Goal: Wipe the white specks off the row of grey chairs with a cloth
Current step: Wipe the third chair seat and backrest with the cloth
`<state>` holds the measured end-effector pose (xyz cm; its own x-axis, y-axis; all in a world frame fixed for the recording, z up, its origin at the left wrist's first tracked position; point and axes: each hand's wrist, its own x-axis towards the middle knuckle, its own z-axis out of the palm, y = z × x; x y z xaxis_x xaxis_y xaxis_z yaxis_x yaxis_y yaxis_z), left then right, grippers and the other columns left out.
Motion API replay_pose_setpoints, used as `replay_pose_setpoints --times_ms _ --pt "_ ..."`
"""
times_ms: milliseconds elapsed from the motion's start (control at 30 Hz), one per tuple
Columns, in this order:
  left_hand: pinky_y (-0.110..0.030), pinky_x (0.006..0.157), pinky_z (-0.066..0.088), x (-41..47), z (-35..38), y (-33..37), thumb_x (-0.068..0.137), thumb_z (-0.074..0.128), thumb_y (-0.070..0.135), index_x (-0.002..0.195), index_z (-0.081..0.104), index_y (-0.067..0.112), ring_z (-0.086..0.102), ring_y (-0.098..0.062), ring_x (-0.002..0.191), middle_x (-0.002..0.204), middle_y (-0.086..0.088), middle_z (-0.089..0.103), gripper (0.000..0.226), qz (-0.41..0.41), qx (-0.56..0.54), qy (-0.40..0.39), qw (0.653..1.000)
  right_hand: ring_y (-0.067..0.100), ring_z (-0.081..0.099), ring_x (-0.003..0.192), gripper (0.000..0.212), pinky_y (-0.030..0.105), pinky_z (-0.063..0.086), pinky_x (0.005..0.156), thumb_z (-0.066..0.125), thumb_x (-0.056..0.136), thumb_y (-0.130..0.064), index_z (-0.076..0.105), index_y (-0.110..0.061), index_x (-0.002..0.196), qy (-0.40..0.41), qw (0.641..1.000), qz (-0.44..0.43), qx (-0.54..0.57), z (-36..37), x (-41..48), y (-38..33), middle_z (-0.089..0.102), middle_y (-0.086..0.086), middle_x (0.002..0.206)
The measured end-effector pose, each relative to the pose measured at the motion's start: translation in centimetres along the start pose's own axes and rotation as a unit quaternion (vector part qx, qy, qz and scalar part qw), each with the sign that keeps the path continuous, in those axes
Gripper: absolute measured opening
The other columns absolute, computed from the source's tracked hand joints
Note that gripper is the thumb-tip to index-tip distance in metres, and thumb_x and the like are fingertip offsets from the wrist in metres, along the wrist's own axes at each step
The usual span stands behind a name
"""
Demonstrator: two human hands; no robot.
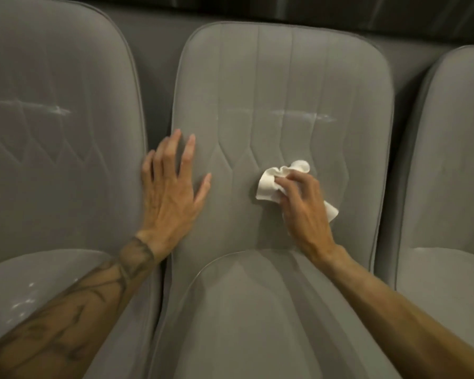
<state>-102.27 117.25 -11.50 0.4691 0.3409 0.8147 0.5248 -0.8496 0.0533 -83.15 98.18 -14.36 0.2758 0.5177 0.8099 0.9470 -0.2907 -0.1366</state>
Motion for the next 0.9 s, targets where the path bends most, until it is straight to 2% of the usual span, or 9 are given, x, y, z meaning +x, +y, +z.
replay_pose_setpoints --times_ms 233,367,433,500,567,633,667,800,900 --pt "-0.054 0.118 0.032 4.4 1.0 0.3 0.106 0.049 0.041 0.160 0.033 0.013 0.038 -0.041 0.146 0.164 -0.019 0.032 0.063 -0.011 -0.044 0.068 0.997 0.031 0.047 0.119 0.029 0.034 0.035 0.106 0.062 0.097 -0.016 0.062 -0.012 0.126 0.018 0.992 -0.063 -0.106 -0.6 1.9 4.8 0.048 0.009 0.133" --pt "-0.055 0.116 0.034 4.4 1.9 -0.4 0.106 0.047 0.041 0.161 0.031 0.014 0.039 -0.041 0.145 0.165 -0.017 0.028 0.063 0.004 -0.046 0.092 0.995 0.025 0.045 0.120 0.028 0.020 0.022 0.111 0.054 0.100 -0.019 0.061 -0.016 0.127 0.020 0.992 -0.065 -0.110 -1.4 1.6 6.7 0.043 0.002 0.134" --pt "-0.054 0.116 0.033 4.5 2.1 -0.4 0.105 0.046 0.042 0.161 0.030 0.014 0.038 -0.041 0.145 0.165 -0.017 0.027 0.064 0.006 -0.042 0.094 0.995 0.027 0.044 0.121 0.033 0.025 0.023 0.112 0.061 0.098 -0.014 0.057 -0.012 0.131 0.040 0.984 -0.085 -0.154 -2.8 3.6 8.0 0.042 0.006 0.134" --pt "-0.054 0.116 0.032 4.4 2.2 -0.4 0.105 0.044 0.042 0.161 0.029 0.014 0.037 -0.041 0.145 0.166 -0.017 0.026 0.065 0.003 -0.041 0.092 0.995 0.030 0.043 0.121 0.036 0.032 0.028 0.108 0.060 0.099 -0.015 0.052 -0.011 0.134 0.069 0.972 -0.109 -0.196 -4.3 7.4 9.0 0.041 0.010 0.134" --pt "-0.055 0.115 0.033 4.4 2.3 -0.4 0.105 0.044 0.042 0.161 0.029 0.014 0.038 -0.042 0.144 0.166 -0.018 0.026 0.065 0.005 -0.040 0.096 0.995 0.032 0.045 0.114 0.029 0.037 0.033 0.097 0.052 0.102 -0.021 0.052 -0.012 0.130 0.133 0.961 -0.081 -0.227 -5.8 11.8 9.8 0.044 0.012 0.130" --pt "-0.056 0.114 0.033 4.4 2.3 -0.3 0.105 0.045 0.041 0.161 0.030 0.013 0.039 -0.043 0.143 0.165 -0.018 0.027 0.064 0.005 -0.040 0.101 0.994 0.029 0.044 0.107 0.023 0.036 0.034 0.088 0.047 0.103 -0.026 0.052 -0.015 0.123 0.204 0.950 -0.013 -0.238 -6.6 14.5 10.0 0.047 0.011 0.126" --pt "-0.056 0.114 0.033 4.4 2.3 -0.2 0.104 0.046 0.040 0.161 0.031 0.013 0.039 -0.043 0.143 0.165 -0.019 0.027 0.065 0.005 -0.041 0.103 0.994 0.028 0.043 0.105 0.023 0.036 0.034 0.087 0.045 0.104 -0.028 0.052 -0.015 0.121 0.216 0.947 0.012 -0.236 -6.6 14.7 9.9 0.048 0.011 0.125" --pt "-0.057 0.113 0.034 4.2 2.2 -0.1 0.103 0.049 0.036 0.160 0.032 0.011 0.040 -0.045 0.141 0.164 -0.022 0.030 0.065 0.007 -0.050 0.105 0.993 0.030 0.043 0.099 0.023 0.040 0.035 0.084 0.046 0.104 -0.029 0.054 -0.011 0.117 0.151 0.963 -0.002 -0.223 -6.1 10.8 9.5 0.052 0.014 0.120" --pt "-0.058 0.113 0.035 4.3 2.2 -0.1 0.102 0.049 0.036 0.160 0.033 0.010 0.040 -0.046 0.141 0.164 -0.022 0.029 0.065 0.011 -0.057 0.108 0.992 0.030 0.044 0.096 0.023 0.040 0.036 0.081 0.045 0.104 -0.029 0.053 -0.011 0.116 0.135 0.966 -0.010 -0.221 -7.7 13.4 9.9 0.052 0.015 0.118"
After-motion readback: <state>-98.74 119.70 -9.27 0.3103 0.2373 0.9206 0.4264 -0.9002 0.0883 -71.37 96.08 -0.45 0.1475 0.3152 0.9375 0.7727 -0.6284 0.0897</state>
